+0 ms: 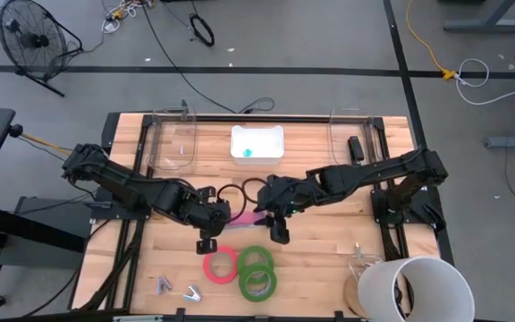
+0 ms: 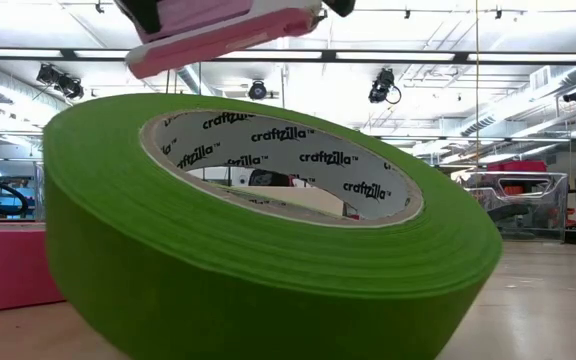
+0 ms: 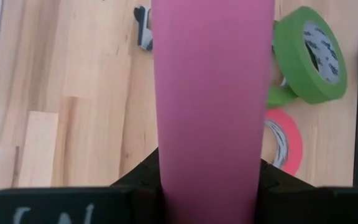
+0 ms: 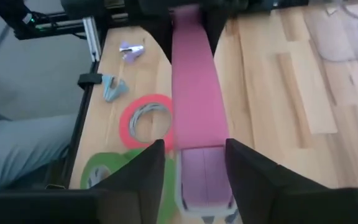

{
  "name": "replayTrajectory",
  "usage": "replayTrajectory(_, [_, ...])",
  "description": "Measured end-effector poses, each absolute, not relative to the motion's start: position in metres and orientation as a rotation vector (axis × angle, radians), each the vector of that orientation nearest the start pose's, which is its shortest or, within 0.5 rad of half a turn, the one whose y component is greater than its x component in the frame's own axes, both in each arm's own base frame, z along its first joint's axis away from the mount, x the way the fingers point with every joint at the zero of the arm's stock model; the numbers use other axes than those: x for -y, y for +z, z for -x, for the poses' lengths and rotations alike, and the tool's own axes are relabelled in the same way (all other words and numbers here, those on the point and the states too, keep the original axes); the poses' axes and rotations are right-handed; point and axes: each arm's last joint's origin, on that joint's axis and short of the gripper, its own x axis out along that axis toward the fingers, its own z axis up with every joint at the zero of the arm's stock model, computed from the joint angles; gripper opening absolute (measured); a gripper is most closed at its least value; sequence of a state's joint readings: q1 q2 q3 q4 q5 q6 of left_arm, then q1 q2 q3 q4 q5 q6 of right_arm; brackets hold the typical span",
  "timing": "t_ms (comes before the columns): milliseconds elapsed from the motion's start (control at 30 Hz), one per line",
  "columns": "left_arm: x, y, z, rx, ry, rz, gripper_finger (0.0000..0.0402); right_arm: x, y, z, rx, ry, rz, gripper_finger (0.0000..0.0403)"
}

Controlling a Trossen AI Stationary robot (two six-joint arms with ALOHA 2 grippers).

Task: Pick and place Stapler, Stapler remover, tape
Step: Put the pink stapler into the right transparent bin

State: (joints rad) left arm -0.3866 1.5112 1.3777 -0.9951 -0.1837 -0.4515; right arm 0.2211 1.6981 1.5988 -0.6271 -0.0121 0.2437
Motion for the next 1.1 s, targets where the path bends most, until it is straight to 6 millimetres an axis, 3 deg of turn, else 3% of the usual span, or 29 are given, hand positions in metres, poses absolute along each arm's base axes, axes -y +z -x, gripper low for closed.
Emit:
replayTrajectory(200, [0.106, 0.306, -0.276, -1.1, 0.073, 0.091, 0.0114, -0.081, 0.319, -0.366, -0.771, 0.126, -0.156, 0.0209])
replayTrajectory(400, [0.106, 0.307, -0.276, -1.098, 0.073, 0.091, 0.0114, -0.081, 0.317, -0.37, -0.726, 0.138, -0.147, 0.0228])
replayTrajectory(567, [0.106, 0.308, -0.277, -1.08, 0.08, 0.092, 0.0114, -0.073, 0.317, -0.371, -0.717, 0.061, -0.081, 0.0216])
replayTrajectory(700, [0.107, 0.308, -0.277, -1.078, 0.079, 0.096, 0.0114, -0.065, 0.318, -0.374, -0.712, 0.097, -0.14, 0.0206])
replayTrajectory(1100, [0.107, 0.307, -0.276, -1.098, 0.061, 0.1, 0.0114, -0.068, 0.304, -0.383, -0.749, 0.137, -0.153, 0.0162])
